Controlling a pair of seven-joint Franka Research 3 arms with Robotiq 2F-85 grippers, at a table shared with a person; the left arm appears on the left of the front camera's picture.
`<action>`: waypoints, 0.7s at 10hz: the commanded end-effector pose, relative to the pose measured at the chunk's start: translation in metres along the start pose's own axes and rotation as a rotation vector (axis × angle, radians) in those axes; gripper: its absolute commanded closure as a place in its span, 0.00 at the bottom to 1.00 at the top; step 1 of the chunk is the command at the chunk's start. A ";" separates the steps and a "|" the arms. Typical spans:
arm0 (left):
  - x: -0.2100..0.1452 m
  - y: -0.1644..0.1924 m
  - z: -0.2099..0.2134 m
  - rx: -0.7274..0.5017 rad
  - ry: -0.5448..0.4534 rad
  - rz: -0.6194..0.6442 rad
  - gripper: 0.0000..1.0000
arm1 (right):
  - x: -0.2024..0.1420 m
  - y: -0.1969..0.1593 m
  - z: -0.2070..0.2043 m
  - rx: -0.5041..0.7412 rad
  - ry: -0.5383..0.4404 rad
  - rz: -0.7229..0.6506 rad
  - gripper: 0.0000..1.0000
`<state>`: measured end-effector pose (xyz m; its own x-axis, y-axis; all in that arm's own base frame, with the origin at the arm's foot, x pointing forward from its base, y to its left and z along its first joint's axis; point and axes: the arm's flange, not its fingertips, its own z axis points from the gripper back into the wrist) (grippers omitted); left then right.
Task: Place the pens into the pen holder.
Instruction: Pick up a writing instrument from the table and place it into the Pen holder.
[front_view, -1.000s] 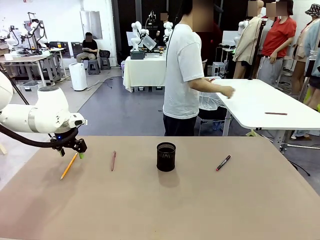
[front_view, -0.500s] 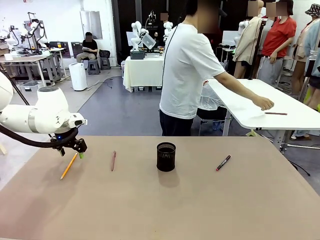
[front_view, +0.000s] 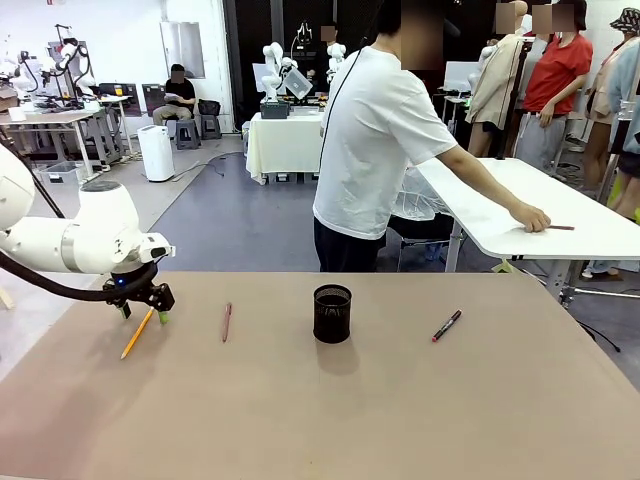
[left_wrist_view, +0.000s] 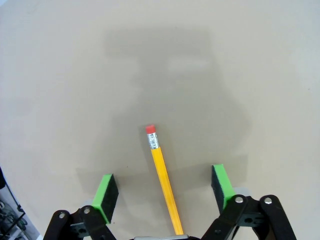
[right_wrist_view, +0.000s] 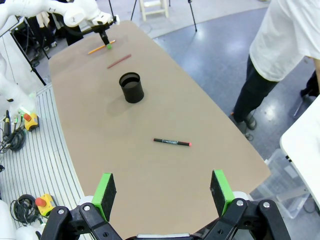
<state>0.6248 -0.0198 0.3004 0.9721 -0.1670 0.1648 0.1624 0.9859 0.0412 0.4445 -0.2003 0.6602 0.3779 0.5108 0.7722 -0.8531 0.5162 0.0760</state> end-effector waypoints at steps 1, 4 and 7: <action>0.007 0.002 0.001 0.011 -0.013 0.003 0.37 | 0.000 0.003 -0.001 0.001 -0.007 0.010 0.00; 0.011 0.002 -0.001 0.005 -0.003 0.005 0.97 | 0.000 0.003 -0.001 0.001 -0.007 0.010 0.00; 0.011 0.002 -0.002 0.012 0.017 0.010 1.00 | 0.000 0.003 -0.001 0.001 -0.007 0.010 0.00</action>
<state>0.6337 -0.0206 0.3106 0.9693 -0.1657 0.1817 0.1604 0.9861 0.0434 0.4445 -0.2003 0.6602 0.3779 0.5108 0.7722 -0.8531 0.5162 0.0760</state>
